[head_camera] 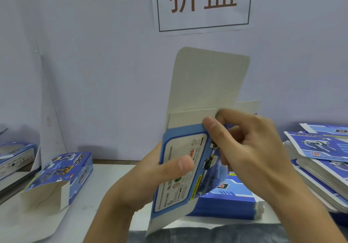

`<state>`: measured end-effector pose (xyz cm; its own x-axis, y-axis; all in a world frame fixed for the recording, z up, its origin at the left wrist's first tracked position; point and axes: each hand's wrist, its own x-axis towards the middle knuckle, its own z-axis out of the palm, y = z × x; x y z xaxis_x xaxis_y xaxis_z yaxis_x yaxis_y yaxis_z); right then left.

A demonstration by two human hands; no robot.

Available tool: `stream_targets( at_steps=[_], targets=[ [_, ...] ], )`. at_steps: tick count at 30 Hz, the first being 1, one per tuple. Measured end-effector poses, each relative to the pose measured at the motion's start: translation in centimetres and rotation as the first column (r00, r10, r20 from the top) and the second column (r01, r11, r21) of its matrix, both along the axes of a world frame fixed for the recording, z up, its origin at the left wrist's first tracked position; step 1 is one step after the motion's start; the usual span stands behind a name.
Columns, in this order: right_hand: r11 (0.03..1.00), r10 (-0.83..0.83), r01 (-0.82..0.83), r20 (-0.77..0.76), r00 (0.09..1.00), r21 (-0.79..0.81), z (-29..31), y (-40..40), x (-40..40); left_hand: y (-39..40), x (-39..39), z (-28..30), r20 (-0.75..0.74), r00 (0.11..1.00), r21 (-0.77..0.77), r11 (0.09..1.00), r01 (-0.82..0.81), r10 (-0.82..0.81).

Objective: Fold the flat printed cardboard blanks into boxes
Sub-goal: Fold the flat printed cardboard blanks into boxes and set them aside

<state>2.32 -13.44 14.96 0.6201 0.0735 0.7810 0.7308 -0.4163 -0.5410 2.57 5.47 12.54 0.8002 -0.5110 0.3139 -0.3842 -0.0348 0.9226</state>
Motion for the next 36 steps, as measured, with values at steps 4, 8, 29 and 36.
stream_targets(
  at_steps=[4,8,29,36],
  targets=[
    [0.993,0.115,-0.117,0.033,0.993,0.034,0.2,-0.1,-0.8,0.0,0.1,0.1,0.041,0.996,-0.058,0.995,-0.083,0.085],
    [0.981,0.189,-0.191,0.056,0.98,0.031,0.4,0.3,-1.3,0.0,-0.1,0.2,0.063,0.985,-0.102,0.983,-0.152,0.159],
    [0.927,-0.052,0.002,0.122,0.991,0.376,-0.9,1.1,1.1,-0.3,-0.3,1.1,-0.047,0.901,-0.404,0.817,-0.413,0.432],
    [0.858,0.325,-0.241,-0.116,0.939,0.453,-2.2,-1.2,2.9,-0.6,0.0,1.3,0.027,0.901,-0.471,0.801,-0.37,0.433]
  ],
)
